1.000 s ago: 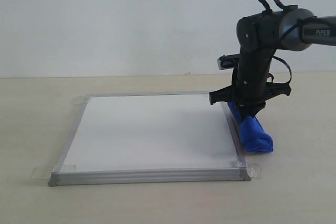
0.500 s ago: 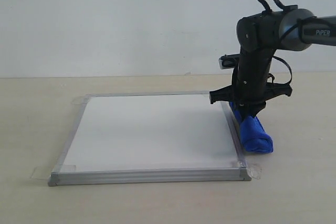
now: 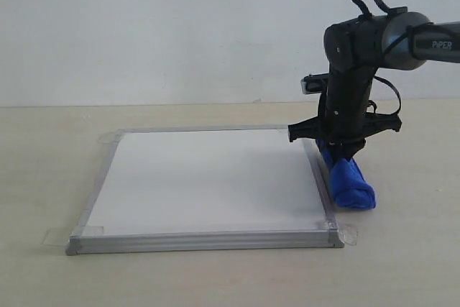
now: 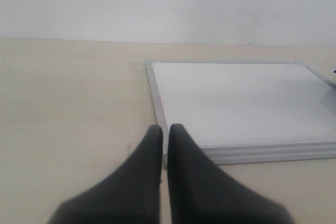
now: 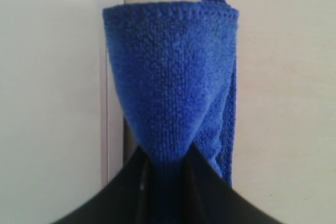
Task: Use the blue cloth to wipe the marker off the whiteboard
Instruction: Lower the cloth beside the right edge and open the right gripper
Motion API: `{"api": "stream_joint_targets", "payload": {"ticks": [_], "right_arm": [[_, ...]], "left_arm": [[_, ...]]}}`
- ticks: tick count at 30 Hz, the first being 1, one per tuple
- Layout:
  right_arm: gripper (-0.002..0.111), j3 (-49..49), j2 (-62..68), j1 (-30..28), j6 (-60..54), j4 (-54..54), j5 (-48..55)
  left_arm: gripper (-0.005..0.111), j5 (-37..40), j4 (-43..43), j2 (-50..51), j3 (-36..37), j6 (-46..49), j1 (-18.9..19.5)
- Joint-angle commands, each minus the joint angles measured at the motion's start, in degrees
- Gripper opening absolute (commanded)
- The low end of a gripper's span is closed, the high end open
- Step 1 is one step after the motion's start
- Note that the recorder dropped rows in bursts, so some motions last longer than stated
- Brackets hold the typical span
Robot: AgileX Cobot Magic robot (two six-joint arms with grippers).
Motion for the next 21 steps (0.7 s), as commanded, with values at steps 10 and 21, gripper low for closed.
{"api": "stream_joint_targets", "payload": {"ticks": [10,21], "right_arm": [[0.000,-0.09,1.73,-0.02,-0.08,0.61,0.46],[0.000,-0.09,1.73,-0.02,0.18,1.22,0.04]], "left_arm": [[0.004,-0.22,0.03,-0.18,0.19,0.00,-0.13],[0.004,-0.22,0.03,-0.18,0.19,0.00,-0.13]]}}
